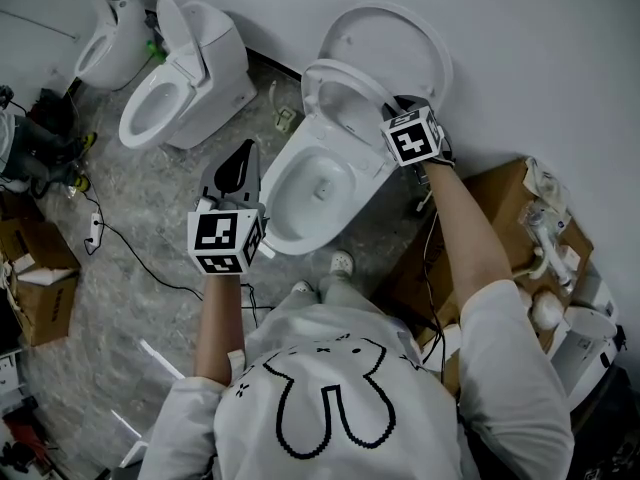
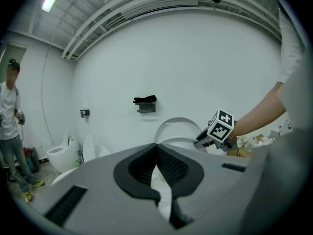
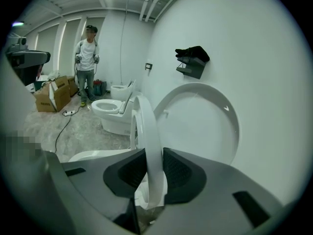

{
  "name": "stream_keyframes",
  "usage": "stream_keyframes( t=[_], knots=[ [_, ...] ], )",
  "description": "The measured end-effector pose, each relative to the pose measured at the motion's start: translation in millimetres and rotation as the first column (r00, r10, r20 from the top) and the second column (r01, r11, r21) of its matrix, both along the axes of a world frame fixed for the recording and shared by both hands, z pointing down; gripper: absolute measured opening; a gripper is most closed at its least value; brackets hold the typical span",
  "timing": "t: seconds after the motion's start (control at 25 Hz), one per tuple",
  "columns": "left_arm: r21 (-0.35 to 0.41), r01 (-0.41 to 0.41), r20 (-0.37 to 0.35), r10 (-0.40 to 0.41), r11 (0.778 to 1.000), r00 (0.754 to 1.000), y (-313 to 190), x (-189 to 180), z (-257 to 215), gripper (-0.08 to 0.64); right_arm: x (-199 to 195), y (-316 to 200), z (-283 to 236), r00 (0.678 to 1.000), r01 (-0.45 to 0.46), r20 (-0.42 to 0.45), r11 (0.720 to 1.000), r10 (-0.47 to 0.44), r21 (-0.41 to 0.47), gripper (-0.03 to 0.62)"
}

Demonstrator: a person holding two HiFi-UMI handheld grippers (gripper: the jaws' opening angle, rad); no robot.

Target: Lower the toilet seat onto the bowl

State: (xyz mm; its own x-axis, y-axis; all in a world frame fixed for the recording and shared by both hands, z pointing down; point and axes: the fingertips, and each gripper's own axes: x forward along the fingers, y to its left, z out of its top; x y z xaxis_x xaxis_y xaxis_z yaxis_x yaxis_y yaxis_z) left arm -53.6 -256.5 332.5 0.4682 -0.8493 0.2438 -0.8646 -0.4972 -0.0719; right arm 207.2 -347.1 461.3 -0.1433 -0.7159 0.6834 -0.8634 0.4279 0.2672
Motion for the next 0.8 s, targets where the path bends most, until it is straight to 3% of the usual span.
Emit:
stream_keyframes(
  t=[0.8],
  knots=[
    [-0.013,0.022,-0.063,-0.023,1.0,0.998,33.6,-27.3,4.9,0.009,-68.4,64.2,15.8,0.992,0.128,-0.009,0.988,-0.129,-0.083,0.123]
  ],
)
